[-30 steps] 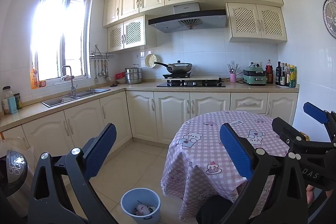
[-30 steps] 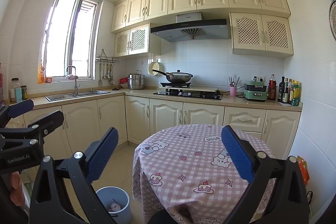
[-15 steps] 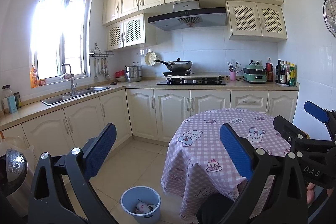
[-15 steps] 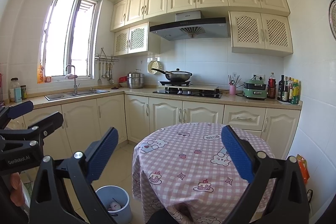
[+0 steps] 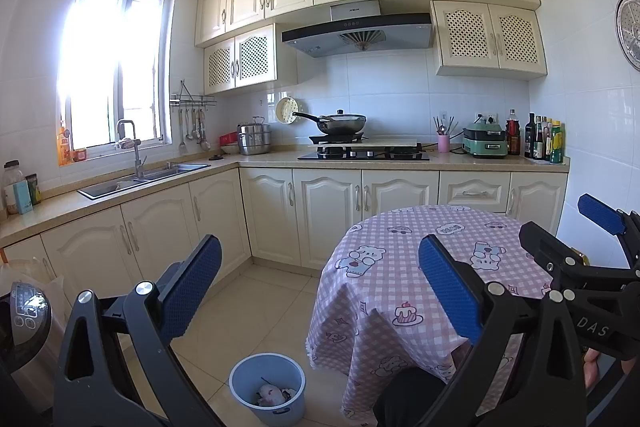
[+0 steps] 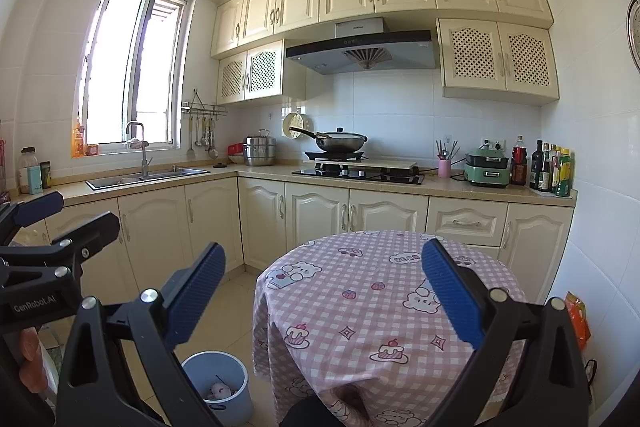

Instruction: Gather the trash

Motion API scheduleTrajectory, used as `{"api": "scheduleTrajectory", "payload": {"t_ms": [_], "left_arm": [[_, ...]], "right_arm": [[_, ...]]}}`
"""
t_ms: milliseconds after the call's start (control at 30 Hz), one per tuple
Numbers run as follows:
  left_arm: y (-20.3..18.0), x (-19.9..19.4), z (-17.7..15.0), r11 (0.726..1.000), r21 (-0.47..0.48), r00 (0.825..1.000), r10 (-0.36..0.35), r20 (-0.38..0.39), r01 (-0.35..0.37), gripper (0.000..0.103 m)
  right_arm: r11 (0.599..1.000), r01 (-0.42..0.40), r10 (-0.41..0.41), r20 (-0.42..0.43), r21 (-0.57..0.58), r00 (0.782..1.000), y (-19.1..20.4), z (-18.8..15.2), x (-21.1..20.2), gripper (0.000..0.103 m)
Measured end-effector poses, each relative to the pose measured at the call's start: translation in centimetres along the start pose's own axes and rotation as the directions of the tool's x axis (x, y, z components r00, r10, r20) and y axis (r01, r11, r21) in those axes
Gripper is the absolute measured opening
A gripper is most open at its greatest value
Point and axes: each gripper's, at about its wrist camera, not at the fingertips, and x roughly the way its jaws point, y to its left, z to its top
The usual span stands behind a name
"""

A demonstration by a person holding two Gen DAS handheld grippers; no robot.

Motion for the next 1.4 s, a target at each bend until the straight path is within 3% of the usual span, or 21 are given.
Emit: {"api": "scheduleTrajectory", "payload": {"t_ms": [1400], "left_arm": [[0.4, 0.4, -1.0, 1.000, -0.008, 1.000, 0.001, -0.013, -0.001, 0.096]], "right_arm": [[1.000, -0.024, 0.024, -0.027, -0.008, 0.999, -0.2, -0.4, 1.1, 0.097]]}}
